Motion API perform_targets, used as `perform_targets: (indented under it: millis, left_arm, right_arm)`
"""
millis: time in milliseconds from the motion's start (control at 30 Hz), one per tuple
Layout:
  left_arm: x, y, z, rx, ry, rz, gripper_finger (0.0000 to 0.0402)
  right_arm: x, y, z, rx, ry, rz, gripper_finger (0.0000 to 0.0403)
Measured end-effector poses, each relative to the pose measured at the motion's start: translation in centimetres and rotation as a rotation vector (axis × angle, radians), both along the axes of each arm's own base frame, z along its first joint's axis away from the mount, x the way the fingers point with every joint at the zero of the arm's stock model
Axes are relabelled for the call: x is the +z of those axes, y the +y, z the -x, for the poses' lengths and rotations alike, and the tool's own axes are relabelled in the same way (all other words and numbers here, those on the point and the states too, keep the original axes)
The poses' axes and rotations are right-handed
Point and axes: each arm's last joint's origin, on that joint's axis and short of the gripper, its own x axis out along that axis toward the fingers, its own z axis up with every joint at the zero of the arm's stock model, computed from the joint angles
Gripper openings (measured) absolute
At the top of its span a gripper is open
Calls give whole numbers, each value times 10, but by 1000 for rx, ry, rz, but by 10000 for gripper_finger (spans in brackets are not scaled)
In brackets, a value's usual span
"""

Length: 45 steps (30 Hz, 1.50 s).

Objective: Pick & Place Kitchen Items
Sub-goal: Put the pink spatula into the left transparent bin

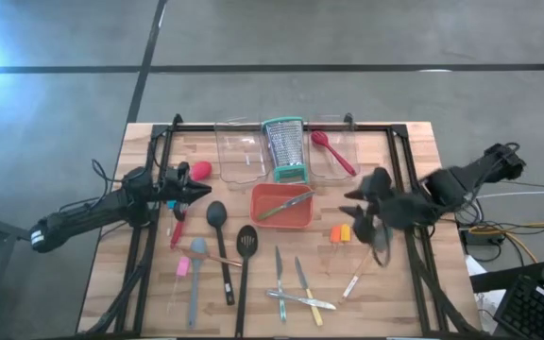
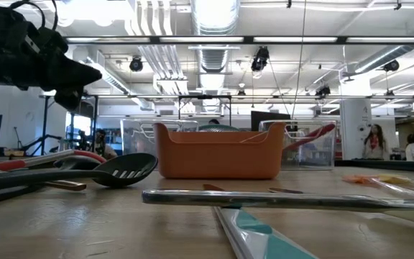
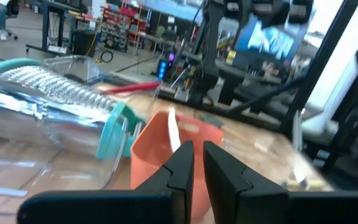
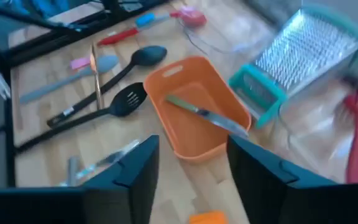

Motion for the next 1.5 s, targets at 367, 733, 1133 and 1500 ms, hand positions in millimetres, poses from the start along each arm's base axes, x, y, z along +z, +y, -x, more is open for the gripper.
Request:
perform_targets:
  millis: [367,733,1133,1500]
  left_arm:
    - [14,0,0,-4,-149,83,37]
    - [32,-1,2,-3,-213,38,27]
    - [120,-11,31,85,6,-36,8]
    - [184,-17,50,174,355,107,7]
  right_arm:
    - [-18,-8,66,67,-196,4,15]
    - [-42,-51,119,62,-462,-176,9]
    - [-52,-78,152,60,-577,-254,8]
    - [-52,-82,157,58,-602,-273,8]
